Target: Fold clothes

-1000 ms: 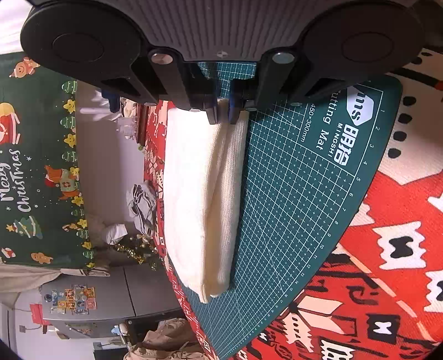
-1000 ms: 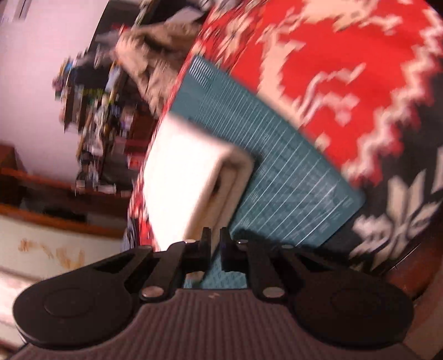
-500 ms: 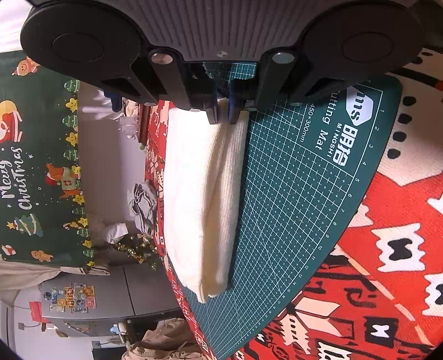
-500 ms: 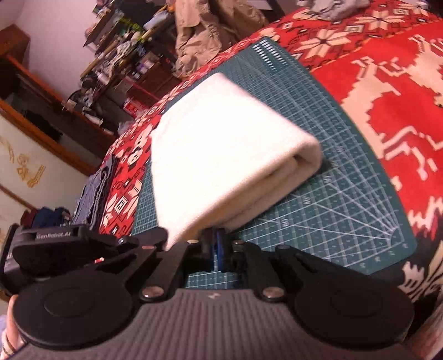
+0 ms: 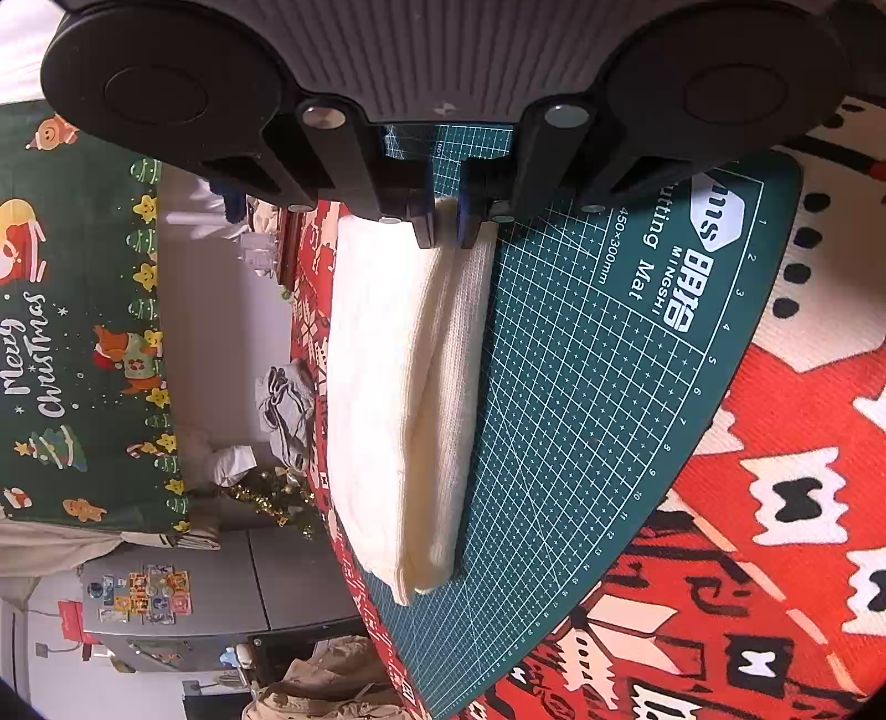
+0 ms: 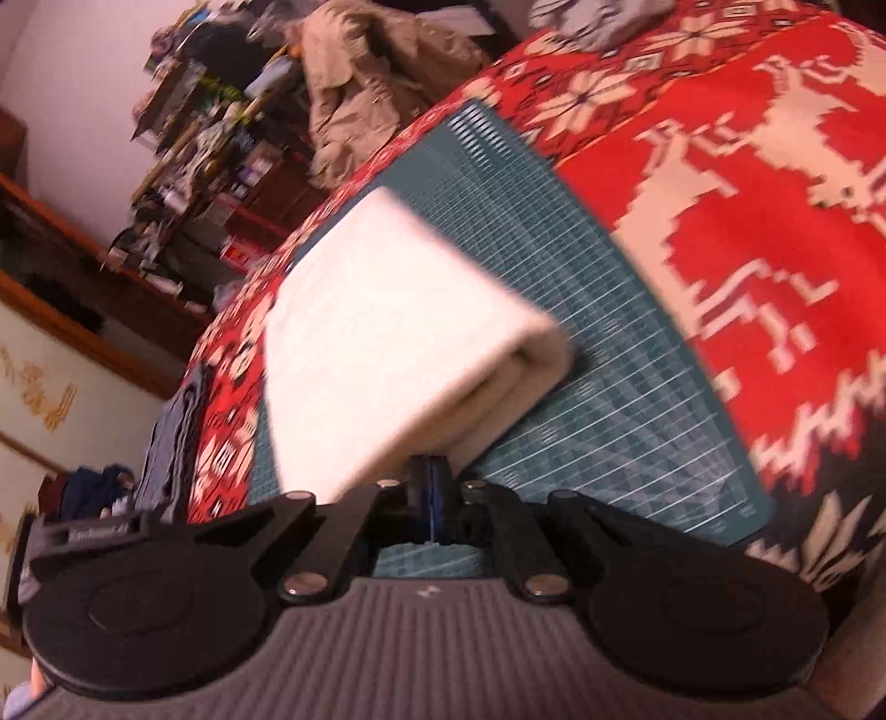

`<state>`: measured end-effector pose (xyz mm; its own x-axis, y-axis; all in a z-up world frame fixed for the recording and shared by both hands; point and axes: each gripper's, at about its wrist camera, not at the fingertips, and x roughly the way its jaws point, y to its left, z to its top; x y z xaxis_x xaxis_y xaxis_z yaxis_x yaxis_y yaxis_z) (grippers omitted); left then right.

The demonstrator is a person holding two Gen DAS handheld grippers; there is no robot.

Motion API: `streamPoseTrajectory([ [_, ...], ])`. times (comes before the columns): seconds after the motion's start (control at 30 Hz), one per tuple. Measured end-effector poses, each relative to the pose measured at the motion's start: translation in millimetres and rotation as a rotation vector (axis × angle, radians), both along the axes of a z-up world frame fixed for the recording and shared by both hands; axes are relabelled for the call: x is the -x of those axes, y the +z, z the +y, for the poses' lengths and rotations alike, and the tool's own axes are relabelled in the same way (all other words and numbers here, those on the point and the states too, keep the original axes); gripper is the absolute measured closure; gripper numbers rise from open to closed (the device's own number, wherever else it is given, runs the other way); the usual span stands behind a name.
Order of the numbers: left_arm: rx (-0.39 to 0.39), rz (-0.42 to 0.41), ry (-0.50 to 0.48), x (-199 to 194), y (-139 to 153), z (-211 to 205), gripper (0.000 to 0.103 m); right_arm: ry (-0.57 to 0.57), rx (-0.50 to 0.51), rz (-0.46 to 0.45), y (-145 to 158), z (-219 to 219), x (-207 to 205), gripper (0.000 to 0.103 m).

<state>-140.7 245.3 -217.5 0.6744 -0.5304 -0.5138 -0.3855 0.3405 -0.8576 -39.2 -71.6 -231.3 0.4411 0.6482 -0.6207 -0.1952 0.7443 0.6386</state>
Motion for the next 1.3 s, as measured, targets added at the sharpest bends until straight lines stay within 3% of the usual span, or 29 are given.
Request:
streamPoseTrajectory([
  [0.27,-0.003,0.001,-0.002,-1,1,-1,0.095,-0.117,0.013,-0.008,3,-43,-9,0.102],
  [0.67,-0.003,0.001,-0.002,-2,1,-1,0.095,0.063,-0.082,0.08,-8,15,12,0.102],
  [1.03,0.001,-0.001,-0.004,-2,-1,0,0.096,0.068,-0.128,0.11,-15,19,19,0.103],
  [1.3,0.004,-0.002,-0.003,-1,-2,0,0.095,0.112,-0.103,0.107,-13,29,23,0.102],
])
